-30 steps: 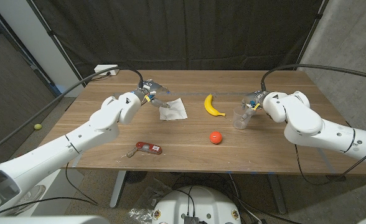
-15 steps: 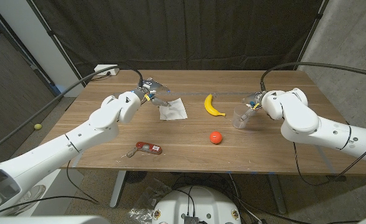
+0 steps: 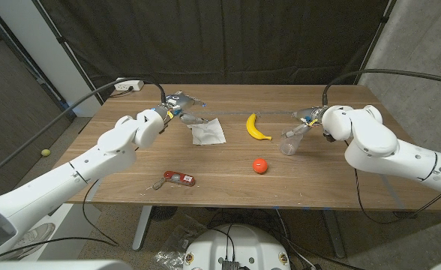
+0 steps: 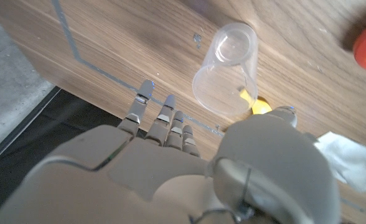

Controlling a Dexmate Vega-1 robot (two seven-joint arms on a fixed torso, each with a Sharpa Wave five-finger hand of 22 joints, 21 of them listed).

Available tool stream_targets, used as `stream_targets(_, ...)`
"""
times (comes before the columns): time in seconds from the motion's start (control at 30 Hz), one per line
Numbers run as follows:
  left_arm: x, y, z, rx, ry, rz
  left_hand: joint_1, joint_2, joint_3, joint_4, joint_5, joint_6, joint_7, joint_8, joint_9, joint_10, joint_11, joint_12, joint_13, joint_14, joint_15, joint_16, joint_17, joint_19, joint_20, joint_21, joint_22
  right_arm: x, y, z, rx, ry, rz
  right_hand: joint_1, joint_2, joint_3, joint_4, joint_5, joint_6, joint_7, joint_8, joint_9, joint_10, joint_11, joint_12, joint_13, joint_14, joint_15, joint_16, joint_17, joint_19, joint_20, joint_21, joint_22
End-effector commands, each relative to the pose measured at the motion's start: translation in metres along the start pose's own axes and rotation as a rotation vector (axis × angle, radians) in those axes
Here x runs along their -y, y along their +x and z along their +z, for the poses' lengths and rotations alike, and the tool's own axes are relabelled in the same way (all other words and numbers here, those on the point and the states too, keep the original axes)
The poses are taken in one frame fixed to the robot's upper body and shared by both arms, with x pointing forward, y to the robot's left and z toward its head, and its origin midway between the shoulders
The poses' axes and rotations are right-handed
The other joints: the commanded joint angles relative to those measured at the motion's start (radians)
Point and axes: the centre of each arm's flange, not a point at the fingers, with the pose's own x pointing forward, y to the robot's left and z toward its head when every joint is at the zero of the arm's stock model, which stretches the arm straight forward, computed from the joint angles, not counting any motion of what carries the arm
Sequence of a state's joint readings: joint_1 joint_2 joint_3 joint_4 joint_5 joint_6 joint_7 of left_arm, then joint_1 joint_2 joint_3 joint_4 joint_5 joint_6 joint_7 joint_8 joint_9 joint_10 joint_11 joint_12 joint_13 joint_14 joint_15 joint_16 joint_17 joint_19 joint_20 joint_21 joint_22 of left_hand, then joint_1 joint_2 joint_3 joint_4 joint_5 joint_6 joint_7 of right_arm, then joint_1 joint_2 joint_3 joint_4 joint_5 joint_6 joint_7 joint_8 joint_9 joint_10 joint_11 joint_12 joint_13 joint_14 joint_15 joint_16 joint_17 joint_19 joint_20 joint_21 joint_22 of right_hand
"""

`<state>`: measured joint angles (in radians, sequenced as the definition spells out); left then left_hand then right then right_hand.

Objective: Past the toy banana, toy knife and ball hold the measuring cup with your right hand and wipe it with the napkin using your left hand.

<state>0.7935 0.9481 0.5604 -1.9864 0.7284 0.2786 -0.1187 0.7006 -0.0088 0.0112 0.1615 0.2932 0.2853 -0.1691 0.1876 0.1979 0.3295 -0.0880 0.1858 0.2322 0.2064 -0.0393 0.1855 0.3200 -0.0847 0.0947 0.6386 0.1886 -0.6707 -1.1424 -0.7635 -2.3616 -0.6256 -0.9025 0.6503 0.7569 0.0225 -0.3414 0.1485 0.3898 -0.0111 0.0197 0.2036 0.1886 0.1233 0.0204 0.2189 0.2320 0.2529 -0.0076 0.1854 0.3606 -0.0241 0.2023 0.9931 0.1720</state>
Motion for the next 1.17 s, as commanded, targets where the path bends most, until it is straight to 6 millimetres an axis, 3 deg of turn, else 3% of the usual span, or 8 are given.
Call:
stream_targets(0.03, -0.008, -0.014, -0.020, 0.054, -0.195, 0.130, -0.019, 0.003, -0.010, 0.006, 0.005, -0.015, 0.002, -0.007, 0.003, -0.014, 0.003, 0.001, 0.002, -0.016, -0.029, 0.005, -0.002, -0.012, 0.006, -0.008, 0.004, 0.015, -0.019, -0.012, 0.112, 0.280, -0.250, -0.022, -0.001, -0.001, 0.008, 0.000, 0.027, -0.002, 0.011, 0.003, 0.025, -0.001, 0.011, -0.002, -0.001, 0.011, 0.010, -0.003, -0.003, 0.012, -0.014, 0.003)
stream_targets(0.13, -0.009, -0.017, -0.026, 0.072, -0.249, 0.154, -0.035, 0.008, -0.017, 0.006, 0.006, -0.041, -0.003, -0.010, 0.003, -0.039, 0.009, -0.001, -0.001, -0.032, -0.019, 0.003, -0.006, -0.017, 0.010, -0.013, 0.004, 0.014, -0.021, -0.016, 0.122, 0.329, -0.312, -0.042, 0.000, 0.001, 0.011, 0.000, 0.046, -0.011, 0.015, 0.003, 0.033, 0.000, 0.014, -0.006, -0.013, 0.016, 0.008, -0.009, -0.023, 0.012, -0.032, 0.002)
stream_targets(0.2, -0.010, -0.018, -0.031, 0.089, -0.300, 0.168, -0.047, 0.011, -0.023, 0.003, 0.008, -0.062, -0.010, -0.010, 0.002, -0.064, -0.015, -0.002, -0.004, -0.045, -0.013, 0.003, -0.011, -0.021, 0.014, -0.017, 0.004, 0.012, -0.023, -0.019, 0.133, 0.369, -0.359, -0.056, 0.002, 0.002, 0.013, -0.001, 0.057, -0.015, 0.016, 0.003, 0.033, 0.001, 0.014, -0.009, -0.024, 0.018, 0.006, -0.013, -0.038, 0.012, -0.045, 0.001)
stream_targets(0.27, -0.010, -0.019, -0.035, 0.104, -0.353, 0.181, -0.054, 0.014, -0.026, 0.001, 0.008, -0.084, -0.016, -0.013, 0.001, -0.079, -0.019, -0.003, -0.006, -0.054, -0.009, 0.003, -0.015, -0.024, 0.016, -0.020, 0.005, 0.010, -0.024, -0.023, 0.149, 0.415, -0.401, -0.066, 0.004, 0.004, 0.014, -0.001, 0.064, -0.020, 0.017, 0.002, 0.026, 0.001, 0.011, -0.011, -0.030, 0.021, 0.006, -0.017, -0.047, 0.012, -0.054, 0.001)
stream_targets(0.67, -0.008, -0.021, -0.056, 0.182, -0.548, 0.219, -0.068, 0.024, -0.034, -0.004, 0.009, -0.120, -0.018, -0.010, -0.001, -0.120, -0.009, -0.001, -0.011, -0.083, 0.010, 0.002, -0.025, -0.045, 0.025, -0.034, 0.005, 0.006, -0.026, -0.033, 0.171, 0.582, -0.666, -0.080, 0.001, 0.015, -0.001, -0.002, 0.131, -0.047, 0.028, 0.002, 0.045, -0.007, 0.014, -0.027, -0.072, 0.001, -0.004, -0.054, -0.086, 0.011, -0.105, -0.001)
stream_targets(0.87, -0.001, -0.020, -0.066, 0.202, -0.590, 0.202, -0.071, 0.029, -0.034, -0.004, 0.010, -0.121, -0.015, -0.007, -0.001, -0.123, -0.009, 0.001, -0.012, -0.086, 0.013, 0.003, -0.027, -0.054, 0.026, -0.038, 0.005, 0.006, -0.030, -0.032, 0.125, 0.612, -0.826, -0.094, 0.023, 0.029, -0.003, -0.003, 0.173, -0.060, 0.031, 0.002, 0.061, -0.007, 0.015, -0.035, -0.131, 0.006, -0.012, -0.078, -0.121, -0.026, -0.141, -0.001)
stream_targets(1.17, 0.013, -0.014, -0.086, 0.184, -0.659, 0.180, -0.077, 0.040, -0.034, -0.005, 0.009, -0.135, 0.001, -0.007, -0.002, -0.130, 0.001, 0.004, -0.014, -0.093, 0.018, 0.005, -0.031, -0.070, 0.033, -0.046, 0.006, 0.016, -0.031, -0.022, 0.091, 0.598, -0.856, -0.093, 0.030, 0.035, -0.009, -0.005, 0.179, -0.060, 0.027, 0.002, 0.060, -0.008, 0.013, -0.038, -0.136, 0.010, -0.006, -0.092, -0.108, -0.035, -0.148, 0.000)
